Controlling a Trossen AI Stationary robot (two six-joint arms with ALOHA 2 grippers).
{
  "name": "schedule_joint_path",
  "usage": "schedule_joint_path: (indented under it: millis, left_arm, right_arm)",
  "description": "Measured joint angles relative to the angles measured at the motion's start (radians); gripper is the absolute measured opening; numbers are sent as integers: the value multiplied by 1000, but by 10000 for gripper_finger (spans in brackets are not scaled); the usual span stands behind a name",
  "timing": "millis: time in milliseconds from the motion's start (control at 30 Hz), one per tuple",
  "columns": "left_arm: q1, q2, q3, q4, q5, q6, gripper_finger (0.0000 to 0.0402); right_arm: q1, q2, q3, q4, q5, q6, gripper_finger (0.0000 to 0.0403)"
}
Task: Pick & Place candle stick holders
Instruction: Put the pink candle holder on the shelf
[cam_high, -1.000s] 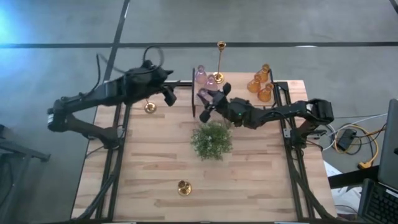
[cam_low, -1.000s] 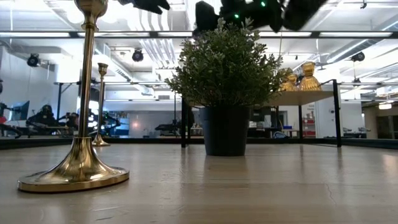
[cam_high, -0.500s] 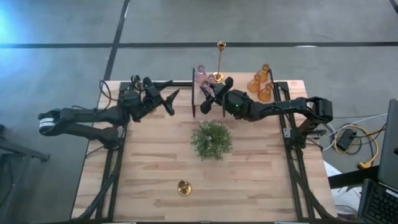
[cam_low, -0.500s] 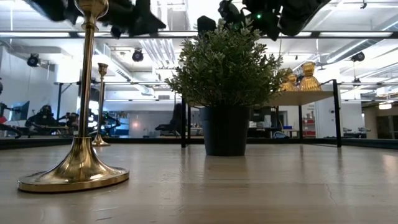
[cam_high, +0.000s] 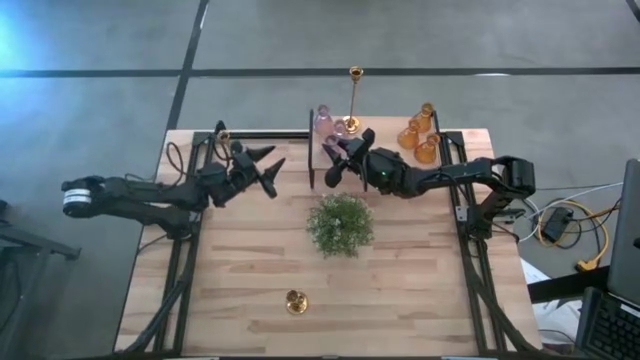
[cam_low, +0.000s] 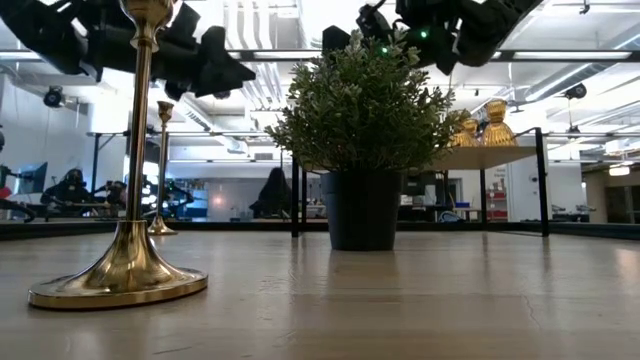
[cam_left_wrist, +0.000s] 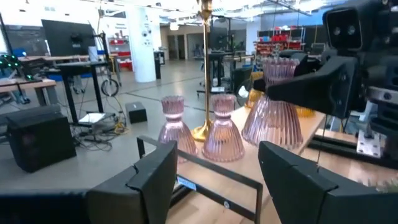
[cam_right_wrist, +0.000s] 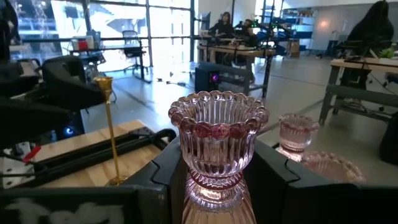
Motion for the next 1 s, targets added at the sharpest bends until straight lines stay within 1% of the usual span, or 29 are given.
schedule_joint_path:
  millis: [167, 233, 333, 433, 500, 667, 900, 1000]
  left_arm:
    - [-6, 0, -11, 1, 0, -3, 229]
    - [-8, 0, -11, 3, 1, -3, 229]
    - [-10, 0, -11, 3, 10, -3, 229]
    - [-10, 0, -11, 3, 11, -3, 229]
    - [-10, 0, -11, 3, 11, -3, 229]
    - [-10, 0, -11, 10, 12, 1, 229]
    - [-10, 0, -10, 11, 23, 21, 230]
    - [-10, 0, -10, 10, 23, 23, 230]
  right_arm:
    - [-1, 0, -39, 61, -4, 0, 119]
    - [-1, 0, -49, 81, -23, -5, 119]
    - [-8, 0, -61, 91, -93, -3, 119]
    - [-20, 0, -70, 91, -112, 0, 119]
    - [-33, 0, -71, 91, -147, 3, 119]
    - [-76, 53, -24, 76, -268, 23, 119]
    - [-77, 73, 3, 60, -254, 18, 119]
    - [-77, 73, -2, 59, -201, 10, 119]
